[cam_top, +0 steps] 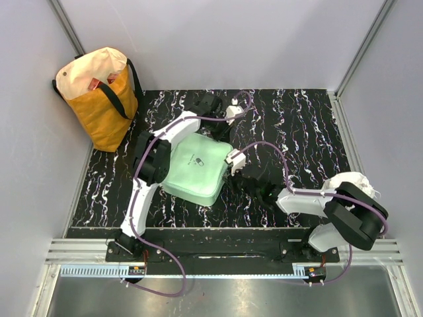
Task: Organize the medicine kit
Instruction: Zip the medicine box at the center of the board.
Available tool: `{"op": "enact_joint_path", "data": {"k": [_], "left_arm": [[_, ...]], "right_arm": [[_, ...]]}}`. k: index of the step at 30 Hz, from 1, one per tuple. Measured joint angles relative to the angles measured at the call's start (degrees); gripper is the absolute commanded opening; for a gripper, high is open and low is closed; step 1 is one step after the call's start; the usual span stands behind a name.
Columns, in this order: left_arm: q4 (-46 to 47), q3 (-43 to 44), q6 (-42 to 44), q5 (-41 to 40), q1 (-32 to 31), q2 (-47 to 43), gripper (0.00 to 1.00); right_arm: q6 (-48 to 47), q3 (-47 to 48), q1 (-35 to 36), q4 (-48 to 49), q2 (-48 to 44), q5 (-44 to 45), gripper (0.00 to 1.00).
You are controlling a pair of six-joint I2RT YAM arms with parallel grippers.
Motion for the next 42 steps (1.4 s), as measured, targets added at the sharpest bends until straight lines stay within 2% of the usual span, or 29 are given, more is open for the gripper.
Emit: {"op": "enact_joint_path", "data": {"k": [9, 14, 17, 20, 21, 22, 23, 25, 29, 32, 34, 36, 38, 42], "left_arm": [[-2.51, -4.31, 2.97, 1.84, -2.45, -0.48, 0.00], [-11.91, -5.09, 3.96, 4.55, -3.43, -0.46, 0.00], [-11.91, -6.71, 2.82, 5.90, -4.24, -0.87, 0.00], [-7.02, -11.28, -3.19, 5.49, -3.15, -3.39, 0.05], [-4.22, -13.57, -6.54, 4.94, -2.60, -4.61, 0.22], [-1.07, -16.41, -10.99, 4.15, -1.66, -6.21, 0.27], [0.92, -18.25, -13.99, 3.50, -0.74, -7.39, 0.26], [6.73, -23.26, -22.75, 1.90, 3.04, -10.80, 0.36], [13.86, -28.33, -35.17, -3.89, 11.78, -19.85, 0.37], [16.79, -29.49, -39.58, -9.35, 13.77, -28.85, 0.38], [19.63, -33.20, -41.70, -12.70, 11.93, -37.64, 0.39], [23.12, -41.18, -43.87, -16.06, 8.44, -46.86, 0.39], [25.86, -48.06, -45.97, -18.14, 2.10, -57.27, 0.38], [29.81, -65.81, -53.09, -23.37, -11.37, -69.66, 0.35]], "right_arm": [[-1.73, 3.78, -1.70, -1.29, 4.15, 2.67, 0.00], [-1.90, 4.42, -4.28, 0.83, 5.66, 5.90, 0.00], [-1.99, 4.42, -5.05, 0.81, 5.73, 5.29, 0.00], [-1.86, 4.28, -5.44, 0.94, 5.57, 4.87, 0.00], [-1.73, 3.96, -5.55, 1.11, 5.22, 4.83, 0.00], [-1.44, 3.23, -5.73, 1.29, 4.39, 5.09, 0.00], [-1.03, 2.16, -6.03, 1.27, 3.15, 5.84, 0.00], [0.44, -0.17, -6.82, 1.16, 0.13, 8.11, 0.00], [6.86, -2.47, -8.02, -1.90, -3.74, 17.49, 0.00], [13.79, -2.69, -8.33, -5.86, -5.42, 24.83, 0.00], [18.97, -2.78, -8.39, -9.33, -7.04, 28.76, 0.00], [23.96, -2.80, -8.46, -12.72, -8.59, 30.12, 0.00], [28.55, -3.04, -7.48, -15.54, -9.84, 30.64, 0.00], [35.32, -3.58, -1.03, -18.82, -10.78, 33.92, 0.00]]}}
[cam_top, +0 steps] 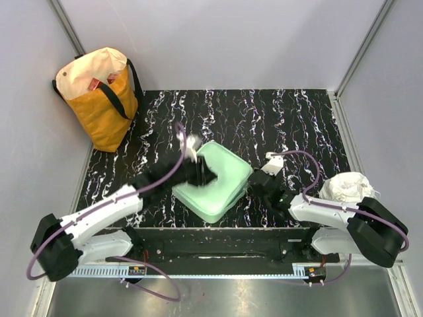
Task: Organize the medicine kit
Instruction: Zip the medicine box at the center of the board.
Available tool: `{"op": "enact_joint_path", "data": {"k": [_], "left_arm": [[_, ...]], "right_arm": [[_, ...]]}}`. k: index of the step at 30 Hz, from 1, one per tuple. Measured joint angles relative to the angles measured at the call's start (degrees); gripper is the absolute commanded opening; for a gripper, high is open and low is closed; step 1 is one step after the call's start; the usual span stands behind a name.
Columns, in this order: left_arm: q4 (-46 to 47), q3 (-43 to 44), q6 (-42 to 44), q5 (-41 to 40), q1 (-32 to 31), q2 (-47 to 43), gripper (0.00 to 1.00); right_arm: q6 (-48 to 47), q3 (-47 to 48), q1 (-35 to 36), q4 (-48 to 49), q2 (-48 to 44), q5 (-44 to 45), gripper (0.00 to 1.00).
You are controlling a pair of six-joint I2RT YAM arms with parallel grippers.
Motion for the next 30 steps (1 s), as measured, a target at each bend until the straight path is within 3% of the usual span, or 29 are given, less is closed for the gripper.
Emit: {"op": "enact_joint_path", "data": {"k": [3, 6, 10, 15, 18, 25, 30], "left_arm": [[-0.68, -12.96, -8.04, -6.27, -9.55, -6.82, 0.29], [-2.97, -20.50, -16.00, -13.14, -18.23, -14.58, 0.29], [-0.68, -21.33, -23.63, -18.21, -24.90, -19.37, 0.30], [5.31, -18.78, -29.11, -18.62, -27.61, -10.21, 0.30], [8.46, -18.93, -32.11, -18.38, -28.57, -2.23, 0.31], [13.81, -22.25, -37.73, -20.35, -26.23, 2.45, 0.38], [22.43, -25.81, -39.36, -16.41, -14.10, 1.79, 0.42]], "right_arm": [[4.76, -0.63, 3.76, -0.68, -0.87, -0.04, 0.00], [7.98, -1.11, 5.66, -1.27, -1.40, 0.63, 0.00], [10.43, -1.09, 8.28, -2.29, -1.38, 2.43, 0.00], [12.13, -0.90, 9.94, -2.51, -0.59, 4.33, 0.00], [12.24, -0.70, 10.62, -2.99, -0.57, 4.96, 0.00], [12.44, -0.68, 14.10, -4.76, -1.46, 6.01, 0.00], [15.08, -0.55, 17.49, -5.01, -1.53, 6.45, 0.00]]}}
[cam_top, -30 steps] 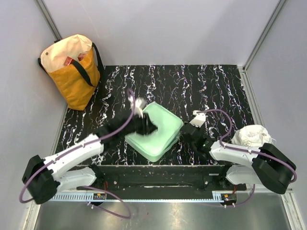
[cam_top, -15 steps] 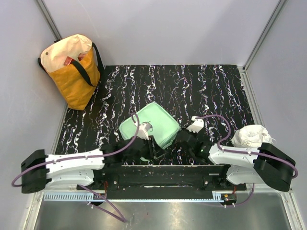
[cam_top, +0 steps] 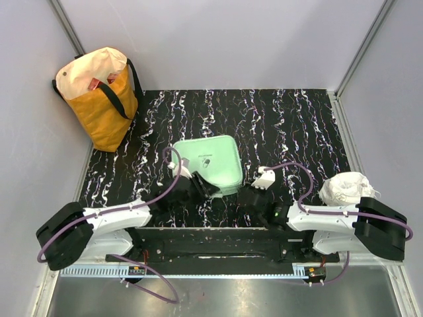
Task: Organize the medicine kit
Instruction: Zip the medicine box at the center of the board.
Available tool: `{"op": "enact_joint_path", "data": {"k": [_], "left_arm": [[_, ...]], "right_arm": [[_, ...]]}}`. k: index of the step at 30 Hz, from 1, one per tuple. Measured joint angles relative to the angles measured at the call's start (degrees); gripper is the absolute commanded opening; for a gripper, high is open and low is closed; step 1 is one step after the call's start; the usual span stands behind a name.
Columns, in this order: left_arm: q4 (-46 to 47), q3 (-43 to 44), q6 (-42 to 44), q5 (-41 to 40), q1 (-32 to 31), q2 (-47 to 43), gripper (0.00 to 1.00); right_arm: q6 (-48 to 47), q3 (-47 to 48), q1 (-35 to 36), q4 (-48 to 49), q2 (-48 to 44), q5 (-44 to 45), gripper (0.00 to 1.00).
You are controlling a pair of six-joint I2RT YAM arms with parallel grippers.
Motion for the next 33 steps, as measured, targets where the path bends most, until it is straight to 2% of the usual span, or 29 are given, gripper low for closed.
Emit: {"op": "enact_joint_path", "data": {"k": [4, 6, 11, 17, 21, 23, 26, 33], "left_arm": [[-1.64, 0.22, 3.54, -1.25, 7.63, 0.48, 0.42], [-3.15, 1.33, 5.51, -1.86, 9.01, 0.70, 0.43], [-2.91, 0.22, 5.70, -2.08, 8.57, -0.13, 0.52], [-1.68, -4.83, -0.13, -4.66, 4.42, -0.72, 0.64], [0.70, -5.05, -3.72, -7.58, 4.07, 1.16, 0.67], [2.51, -5.05, -5.62, -9.35, 4.00, 1.86, 0.75], [1.75, -4.11, -8.22, -11.47, 3.87, 2.08, 0.76], [-9.66, 5.18, -12.72, -16.06, 3.37, 3.87, 0.70]], "right_arm": [[1.31, 0.09, 1.33, 1.07, 0.09, -0.76, 0.00], [1.42, 0.17, 1.53, 1.95, 0.90, -1.18, 0.00], [0.83, 0.66, 1.53, 4.11, 3.72, -1.18, 0.00], [-1.11, 1.29, 1.55, 4.76, 4.90, -1.11, 0.00], [-1.92, 1.38, 1.55, 5.05, 5.14, -1.14, 0.00], [-2.29, 1.38, 1.55, 5.27, 5.20, -1.14, 0.00], [-2.80, 1.40, 1.55, 5.31, 5.22, -1.14, 0.00], [-3.82, 2.12, 1.75, 5.14, 5.79, -1.11, 0.00]]}}
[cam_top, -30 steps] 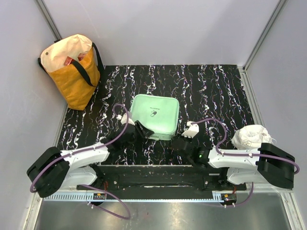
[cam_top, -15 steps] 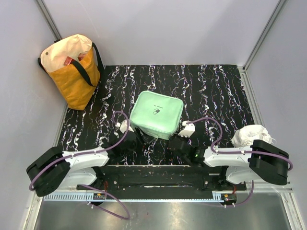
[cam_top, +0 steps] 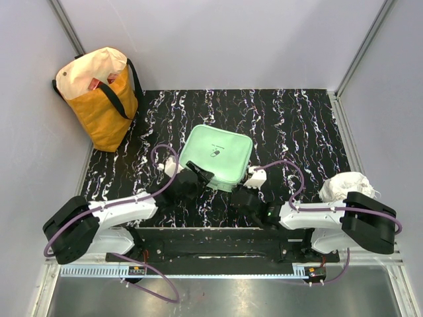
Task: Organize the medicine kit
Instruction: Zip the medicine box at the center of the board.
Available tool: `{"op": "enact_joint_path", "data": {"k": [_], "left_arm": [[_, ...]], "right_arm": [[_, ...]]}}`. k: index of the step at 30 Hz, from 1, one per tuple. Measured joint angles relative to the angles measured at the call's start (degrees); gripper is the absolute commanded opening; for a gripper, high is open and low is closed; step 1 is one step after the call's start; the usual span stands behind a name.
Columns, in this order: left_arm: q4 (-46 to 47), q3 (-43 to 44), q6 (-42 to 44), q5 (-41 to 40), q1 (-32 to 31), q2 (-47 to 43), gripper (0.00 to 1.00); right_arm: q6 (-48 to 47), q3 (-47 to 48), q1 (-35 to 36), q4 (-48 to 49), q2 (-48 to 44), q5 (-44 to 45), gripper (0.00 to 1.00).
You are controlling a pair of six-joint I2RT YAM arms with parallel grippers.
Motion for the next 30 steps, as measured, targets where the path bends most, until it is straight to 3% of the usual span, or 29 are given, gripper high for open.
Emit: {"op": "enact_joint_path", "data": {"k": [6, 16, 30], "left_arm": [[-5.86, 2.32, -4.63, -3.37, -1.88, 0.79, 0.66], [-13.86, 1.57, -10.27, -10.34, -8.11, -5.16, 0.66], [-13.81, 2.40, -13.14, -11.45, -7.74, 3.21, 0.67]], "right_arm": [[-0.87, 0.24, 0.44, -0.02, 0.37, 0.57, 0.00], [-1.44, 0.26, 0.55, -0.02, 0.37, 1.03, 0.00], [-3.04, 0.33, 0.66, -0.02, 0.33, 1.20, 0.00]]}}
